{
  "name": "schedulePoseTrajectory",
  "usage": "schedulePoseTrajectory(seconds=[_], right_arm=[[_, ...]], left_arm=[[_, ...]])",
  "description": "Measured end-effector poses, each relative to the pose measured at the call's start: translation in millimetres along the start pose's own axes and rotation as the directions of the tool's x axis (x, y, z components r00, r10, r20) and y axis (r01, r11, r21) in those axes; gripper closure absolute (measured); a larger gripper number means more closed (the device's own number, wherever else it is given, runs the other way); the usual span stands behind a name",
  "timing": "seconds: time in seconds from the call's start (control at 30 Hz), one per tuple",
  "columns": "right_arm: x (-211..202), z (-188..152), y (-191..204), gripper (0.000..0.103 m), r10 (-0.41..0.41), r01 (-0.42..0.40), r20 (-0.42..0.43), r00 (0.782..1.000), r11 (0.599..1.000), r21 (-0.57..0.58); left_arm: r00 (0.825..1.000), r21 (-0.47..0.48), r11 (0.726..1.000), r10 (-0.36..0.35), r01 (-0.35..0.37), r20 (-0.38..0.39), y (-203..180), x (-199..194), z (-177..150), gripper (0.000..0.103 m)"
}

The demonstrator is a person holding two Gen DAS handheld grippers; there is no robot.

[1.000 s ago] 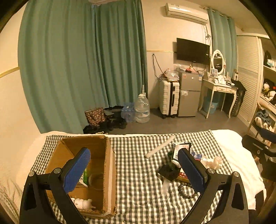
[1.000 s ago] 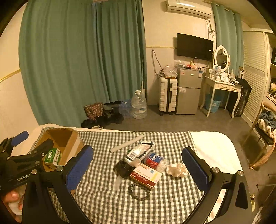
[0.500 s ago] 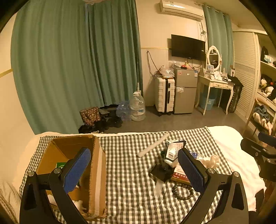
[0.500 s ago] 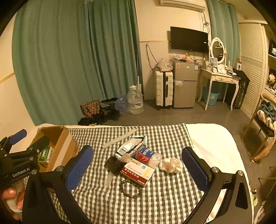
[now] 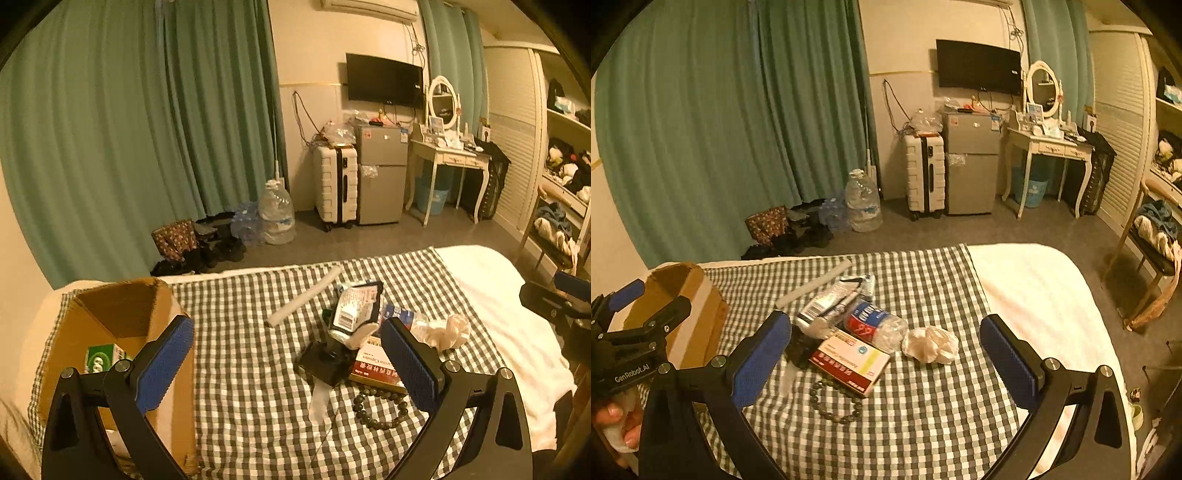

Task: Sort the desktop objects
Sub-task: 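Move both open grippers out of the box back over the pile on the bed, then grasp the white-blue wet-wipes pack with the left gripper while the right grasps the white lace cloth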

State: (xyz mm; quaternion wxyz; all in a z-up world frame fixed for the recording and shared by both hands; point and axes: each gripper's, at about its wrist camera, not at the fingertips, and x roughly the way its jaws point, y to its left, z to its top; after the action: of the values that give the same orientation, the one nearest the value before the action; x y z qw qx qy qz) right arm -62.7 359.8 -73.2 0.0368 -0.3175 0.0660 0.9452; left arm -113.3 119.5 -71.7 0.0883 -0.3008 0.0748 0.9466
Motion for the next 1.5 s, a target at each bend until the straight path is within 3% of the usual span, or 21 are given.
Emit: schedulePoseTrajectory(seconds=[0.43, 1.1, 1.5], right_arm=[[54.9, -20.2, -26.4, 0.000, -0.022, 0.026, -0.091, 0.996, 0.998, 0.050], [134.8, -45.4, -66.5, 0.000, -0.056, 0.083, -0.218, 0.974, 0.990, 0.114], [170.9, -62.2, -69.5, 0.000, -0.058, 0.088, -0.268, 0.962, 0.991, 0.104]], left_arm=[[0.996, 0.031, 0.999, -0.016, 0.019, -0.090, -11.2, 59.4, -17.1, 0.000], [0.983, 0.082, 0.991, -0.093, 0.107, -0.159, -53.3, 141.3, -18.5, 0.000], [0.978, 0.107, 0.987, -0.098, 0.119, -0.184, -74.6, 180.1, -24.6, 0.000]])
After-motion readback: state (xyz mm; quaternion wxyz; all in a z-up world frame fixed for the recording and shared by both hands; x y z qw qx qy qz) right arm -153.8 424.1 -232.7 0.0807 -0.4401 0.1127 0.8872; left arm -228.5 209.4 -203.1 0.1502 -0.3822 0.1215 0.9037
